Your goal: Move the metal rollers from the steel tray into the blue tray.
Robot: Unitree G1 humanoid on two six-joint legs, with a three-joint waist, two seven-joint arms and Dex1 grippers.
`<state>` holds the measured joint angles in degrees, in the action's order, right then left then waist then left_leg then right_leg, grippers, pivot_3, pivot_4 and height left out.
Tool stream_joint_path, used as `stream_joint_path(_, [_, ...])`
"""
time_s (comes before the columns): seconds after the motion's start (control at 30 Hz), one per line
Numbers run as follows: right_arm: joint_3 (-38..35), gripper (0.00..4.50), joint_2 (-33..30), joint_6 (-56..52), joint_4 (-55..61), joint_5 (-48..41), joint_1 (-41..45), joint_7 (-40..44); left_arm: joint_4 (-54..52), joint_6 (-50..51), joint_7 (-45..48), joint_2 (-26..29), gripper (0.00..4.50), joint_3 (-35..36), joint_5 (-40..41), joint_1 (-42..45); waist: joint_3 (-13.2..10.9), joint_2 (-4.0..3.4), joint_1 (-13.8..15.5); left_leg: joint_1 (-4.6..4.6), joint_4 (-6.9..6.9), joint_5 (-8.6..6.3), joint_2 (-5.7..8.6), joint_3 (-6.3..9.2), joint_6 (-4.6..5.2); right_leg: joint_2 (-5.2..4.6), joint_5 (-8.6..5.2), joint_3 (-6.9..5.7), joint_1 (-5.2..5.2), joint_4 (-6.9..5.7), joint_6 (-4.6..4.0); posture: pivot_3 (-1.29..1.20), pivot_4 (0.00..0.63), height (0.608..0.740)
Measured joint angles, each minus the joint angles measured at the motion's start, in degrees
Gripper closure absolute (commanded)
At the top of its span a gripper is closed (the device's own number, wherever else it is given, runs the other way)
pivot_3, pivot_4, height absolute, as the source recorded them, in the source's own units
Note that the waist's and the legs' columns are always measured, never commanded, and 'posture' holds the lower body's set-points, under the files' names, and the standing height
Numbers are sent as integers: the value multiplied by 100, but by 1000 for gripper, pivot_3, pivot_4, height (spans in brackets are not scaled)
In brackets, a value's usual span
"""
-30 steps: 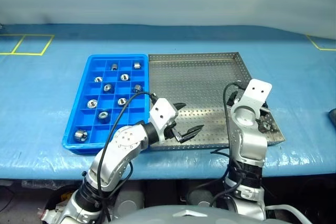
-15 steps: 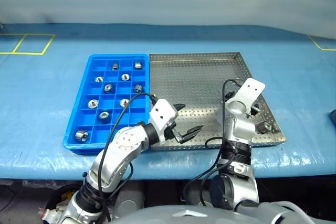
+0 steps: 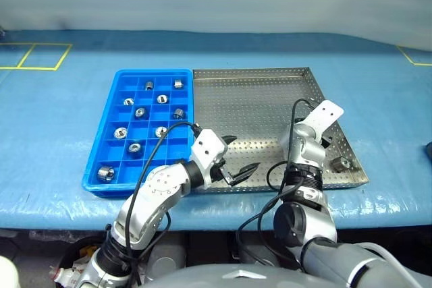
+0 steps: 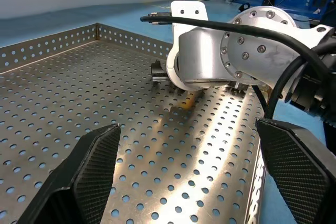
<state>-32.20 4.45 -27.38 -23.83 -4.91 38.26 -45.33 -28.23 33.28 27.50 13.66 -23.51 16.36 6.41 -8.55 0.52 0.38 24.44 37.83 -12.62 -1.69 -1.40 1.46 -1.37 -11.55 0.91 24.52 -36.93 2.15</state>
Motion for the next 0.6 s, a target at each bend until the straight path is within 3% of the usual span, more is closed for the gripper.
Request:
stream_joint_path(0.27, [-90, 2801, 51, 13, -59, -261, 123, -306, -1, 0, -36, -1, 0, 35, -1, -97, 1, 2, 58, 1, -3, 0, 0, 4, 0, 0, -1, -1, -1, 3, -1, 187, 150, 740])
stream_joint_path(0.6, [420, 2783, 348, -1481, 1339, -334, -236, -348, -115, 1, -223, 6, 0, 351, 29, -186, -10, -18, 74, 3, -12, 0, -3, 2, 0, 1, -3, -1, 8, 2, -5, 222, 150, 740])
